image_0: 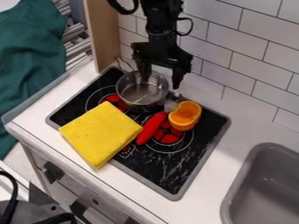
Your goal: Silver pot removed from yellow cloth
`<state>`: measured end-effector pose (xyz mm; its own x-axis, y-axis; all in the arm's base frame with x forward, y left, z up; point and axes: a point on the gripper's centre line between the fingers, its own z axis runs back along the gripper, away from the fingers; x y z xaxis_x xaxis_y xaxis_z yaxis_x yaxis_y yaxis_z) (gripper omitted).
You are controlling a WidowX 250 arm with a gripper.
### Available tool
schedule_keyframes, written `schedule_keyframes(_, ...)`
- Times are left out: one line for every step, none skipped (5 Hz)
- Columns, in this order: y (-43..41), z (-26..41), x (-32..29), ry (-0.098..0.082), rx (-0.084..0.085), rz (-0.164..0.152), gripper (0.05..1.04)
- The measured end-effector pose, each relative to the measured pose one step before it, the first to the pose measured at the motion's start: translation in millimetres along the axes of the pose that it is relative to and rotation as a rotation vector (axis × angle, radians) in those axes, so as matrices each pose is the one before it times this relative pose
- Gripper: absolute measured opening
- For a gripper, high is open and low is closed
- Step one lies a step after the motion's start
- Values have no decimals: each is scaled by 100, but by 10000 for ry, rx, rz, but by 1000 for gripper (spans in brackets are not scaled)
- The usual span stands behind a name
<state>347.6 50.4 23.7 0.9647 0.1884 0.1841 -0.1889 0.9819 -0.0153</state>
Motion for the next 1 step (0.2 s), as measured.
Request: schedule_keyframes(-372,-63,-878,399,250,-199,1007)
